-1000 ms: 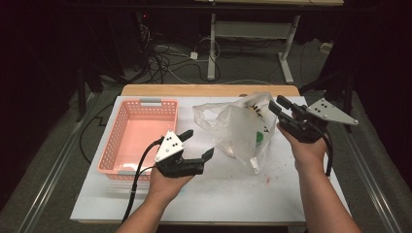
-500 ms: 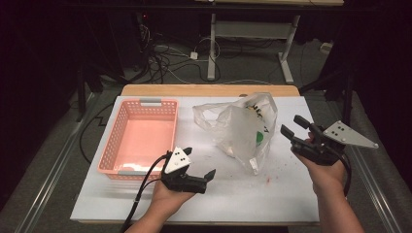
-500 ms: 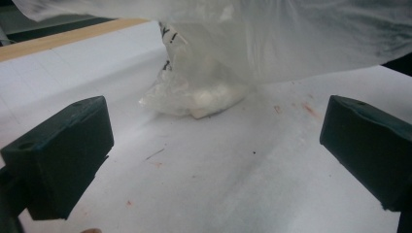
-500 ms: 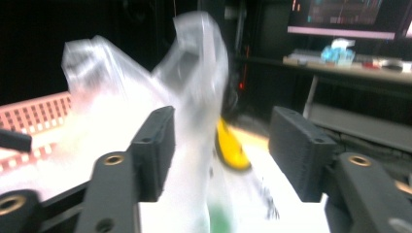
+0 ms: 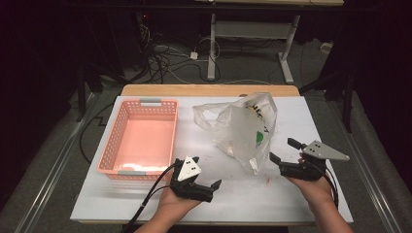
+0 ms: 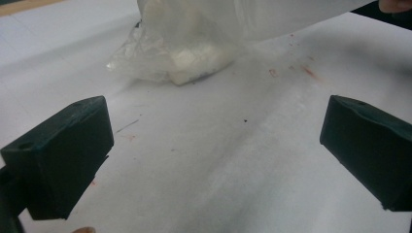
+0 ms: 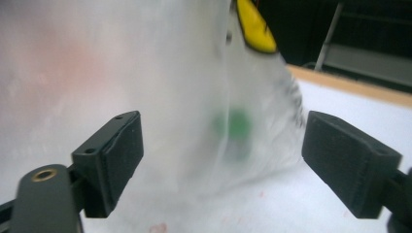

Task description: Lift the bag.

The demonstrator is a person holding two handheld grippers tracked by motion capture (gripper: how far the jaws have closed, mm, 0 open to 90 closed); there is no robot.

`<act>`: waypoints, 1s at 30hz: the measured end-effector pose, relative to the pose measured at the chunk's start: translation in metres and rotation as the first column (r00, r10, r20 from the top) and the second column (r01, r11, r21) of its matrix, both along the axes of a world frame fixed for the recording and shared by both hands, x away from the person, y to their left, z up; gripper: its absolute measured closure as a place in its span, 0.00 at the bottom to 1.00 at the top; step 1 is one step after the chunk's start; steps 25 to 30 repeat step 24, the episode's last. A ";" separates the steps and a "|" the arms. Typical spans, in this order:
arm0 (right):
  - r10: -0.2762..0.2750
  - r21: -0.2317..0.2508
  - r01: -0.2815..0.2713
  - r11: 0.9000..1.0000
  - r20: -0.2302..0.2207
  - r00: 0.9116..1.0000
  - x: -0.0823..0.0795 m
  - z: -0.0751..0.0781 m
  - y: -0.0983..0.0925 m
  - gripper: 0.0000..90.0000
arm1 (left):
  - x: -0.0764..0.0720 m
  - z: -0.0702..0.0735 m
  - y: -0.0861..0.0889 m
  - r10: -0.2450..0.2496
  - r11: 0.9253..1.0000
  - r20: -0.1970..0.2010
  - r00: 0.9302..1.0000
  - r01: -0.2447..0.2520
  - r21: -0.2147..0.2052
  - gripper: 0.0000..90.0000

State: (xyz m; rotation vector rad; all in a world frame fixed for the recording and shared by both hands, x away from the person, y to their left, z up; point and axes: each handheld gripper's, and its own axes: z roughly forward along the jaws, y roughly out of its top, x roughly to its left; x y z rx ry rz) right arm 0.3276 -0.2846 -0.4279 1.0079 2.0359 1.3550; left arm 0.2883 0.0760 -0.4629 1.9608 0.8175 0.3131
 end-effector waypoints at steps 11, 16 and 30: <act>-0.013 -0.040 0.010 0.999 -0.081 0.997 -0.013 -0.042 -0.001 0.00 | 0.003 -0.021 0.004 0.030 0.999 -0.031 0.999 -0.029 0.015 0.00; -0.033 -0.019 0.032 0.999 -0.036 0.999 -0.013 -0.039 -0.004 0.00 | 0.002 -0.022 0.008 0.043 0.999 -0.015 0.999 -0.044 -0.029 0.00; -0.047 0.011 0.047 0.999 -0.007 0.999 -0.015 -0.035 -0.010 0.00 | 0.000 -0.023 0.009 0.051 0.998 -0.027 0.998 -0.052 -0.039 0.00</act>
